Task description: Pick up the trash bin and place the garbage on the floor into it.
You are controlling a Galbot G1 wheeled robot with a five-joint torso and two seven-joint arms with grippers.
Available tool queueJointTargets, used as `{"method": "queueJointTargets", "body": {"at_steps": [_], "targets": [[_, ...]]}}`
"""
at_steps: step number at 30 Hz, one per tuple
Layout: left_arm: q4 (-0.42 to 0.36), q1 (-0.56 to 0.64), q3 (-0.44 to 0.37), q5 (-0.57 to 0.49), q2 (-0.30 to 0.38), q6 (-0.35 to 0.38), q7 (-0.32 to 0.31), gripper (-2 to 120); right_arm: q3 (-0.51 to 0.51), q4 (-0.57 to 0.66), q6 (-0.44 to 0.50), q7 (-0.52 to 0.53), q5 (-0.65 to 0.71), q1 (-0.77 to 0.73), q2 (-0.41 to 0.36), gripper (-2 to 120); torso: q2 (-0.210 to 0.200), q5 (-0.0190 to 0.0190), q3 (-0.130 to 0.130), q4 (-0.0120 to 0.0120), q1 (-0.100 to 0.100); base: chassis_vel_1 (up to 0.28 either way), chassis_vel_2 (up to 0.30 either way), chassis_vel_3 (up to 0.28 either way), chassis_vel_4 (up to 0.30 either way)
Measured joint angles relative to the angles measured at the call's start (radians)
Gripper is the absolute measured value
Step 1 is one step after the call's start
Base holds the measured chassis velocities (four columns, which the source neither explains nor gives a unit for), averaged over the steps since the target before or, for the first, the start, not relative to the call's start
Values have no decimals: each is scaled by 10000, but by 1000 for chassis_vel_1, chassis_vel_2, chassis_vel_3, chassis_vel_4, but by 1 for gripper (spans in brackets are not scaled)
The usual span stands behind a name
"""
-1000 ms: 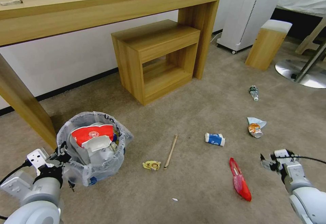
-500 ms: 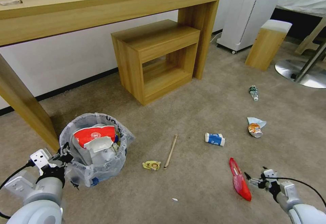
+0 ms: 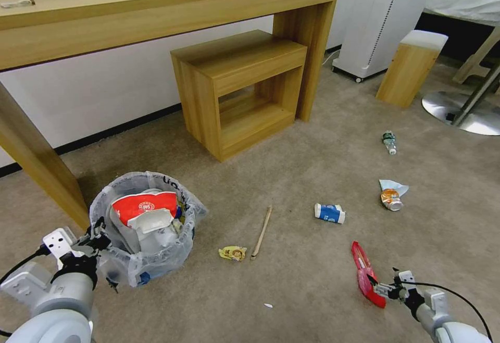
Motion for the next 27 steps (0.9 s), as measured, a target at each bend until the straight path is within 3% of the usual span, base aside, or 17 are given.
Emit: {"method": "queueJointTargets", "body": {"at_steps": [3, 7, 12, 15, 23, 25, 27], "targets": [[-1, 36, 27, 9, -41, 0, -2, 3, -48, -352, 154, -23, 6, 166, 129, 72, 0, 0, 0, 0, 0, 0, 0, 0, 0], [7, 42, 46, 21, -69, -10, -1, 3, -109, -849, 394, -50, -225, 426, 264, 61, -1, 0, 0, 0, 0, 0, 0, 0, 0], [14, 30, 71, 34, -89, -14, -1, 3, -184, -1222, 517, -68, -256, 650, 325, 56, 0, 0, 0, 0, 0, 0, 0, 0, 0], [18, -8, 84, 41, -97, -14, -2, 3, -240, -1300, 598, -87, -238, 724, 341, 58, 0, 0, 0, 0, 0, 0, 0, 0, 0], [120, -170, 108, 58, -104, -12, -1, 3, -387, -1472, 779, -246, -267, 935, 355, 88, 0, -1, 0, 0, 0, 0, 0, 0, 0], [125, -177, 109, 58, -104, -11, -2, 3, -391, -1505, 783, -256, -278, 961, 358, 88, 0, 0, 0, 0, 0, 0, 0, 0, 0], [167, -225, 112, 58, -100, -5, -1, 3, -401, -1685, 794, -307, -381, 1088, 370, 76, 0, 0, 0, 0, 0, 0, 0, 0, 0]]}}
